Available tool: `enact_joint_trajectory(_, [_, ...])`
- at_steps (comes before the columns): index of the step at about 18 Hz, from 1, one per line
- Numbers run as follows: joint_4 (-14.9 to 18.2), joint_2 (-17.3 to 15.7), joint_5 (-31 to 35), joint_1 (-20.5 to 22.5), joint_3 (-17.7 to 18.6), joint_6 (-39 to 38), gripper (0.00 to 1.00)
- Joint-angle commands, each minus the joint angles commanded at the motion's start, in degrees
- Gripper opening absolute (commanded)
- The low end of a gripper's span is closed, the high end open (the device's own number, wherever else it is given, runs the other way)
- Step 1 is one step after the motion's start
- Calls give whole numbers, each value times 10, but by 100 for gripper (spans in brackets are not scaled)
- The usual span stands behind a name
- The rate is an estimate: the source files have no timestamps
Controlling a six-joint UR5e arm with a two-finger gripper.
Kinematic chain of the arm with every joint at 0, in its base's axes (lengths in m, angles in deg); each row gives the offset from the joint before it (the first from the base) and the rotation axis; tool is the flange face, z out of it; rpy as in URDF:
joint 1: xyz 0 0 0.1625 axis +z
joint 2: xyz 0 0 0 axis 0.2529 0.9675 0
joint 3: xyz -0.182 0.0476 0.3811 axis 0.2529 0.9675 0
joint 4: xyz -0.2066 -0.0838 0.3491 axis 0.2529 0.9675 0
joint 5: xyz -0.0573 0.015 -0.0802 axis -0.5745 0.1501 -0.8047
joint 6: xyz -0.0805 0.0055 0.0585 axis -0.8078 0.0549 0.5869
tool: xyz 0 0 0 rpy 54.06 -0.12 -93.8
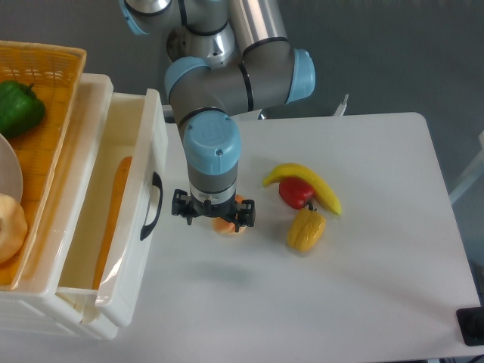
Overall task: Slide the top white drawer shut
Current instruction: 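Move the gripper over to the open drawer's front face, then push the drawer front with the gripper into the drawer unit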
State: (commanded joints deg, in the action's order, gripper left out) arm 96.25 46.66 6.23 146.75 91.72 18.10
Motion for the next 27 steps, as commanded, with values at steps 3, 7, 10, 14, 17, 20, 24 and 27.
enact_joint_trajectory(3, [0, 1, -2, -5, 0, -5, 100])
enact_joint_trajectory(7, [0, 0, -2, -13, -1, -13, 100])
enact_joint_trajectory(10, [0, 0, -2, -18, -1, -13, 100])
enact_joint_trajectory(14, [0, -1, -3, -26, 0, -19, 100])
enact_joint_trajectory(17, [0, -1, -7, -28, 0, -24, 100])
enact_joint_trajectory(20, [0, -3, -11, -33, -1, -26, 100])
enact_joint_trajectory(24, [0, -4, -20, -35, -1, -26, 100])
enact_joint_trajectory(27, [1, -5, -20, -44, -4, -26, 100])
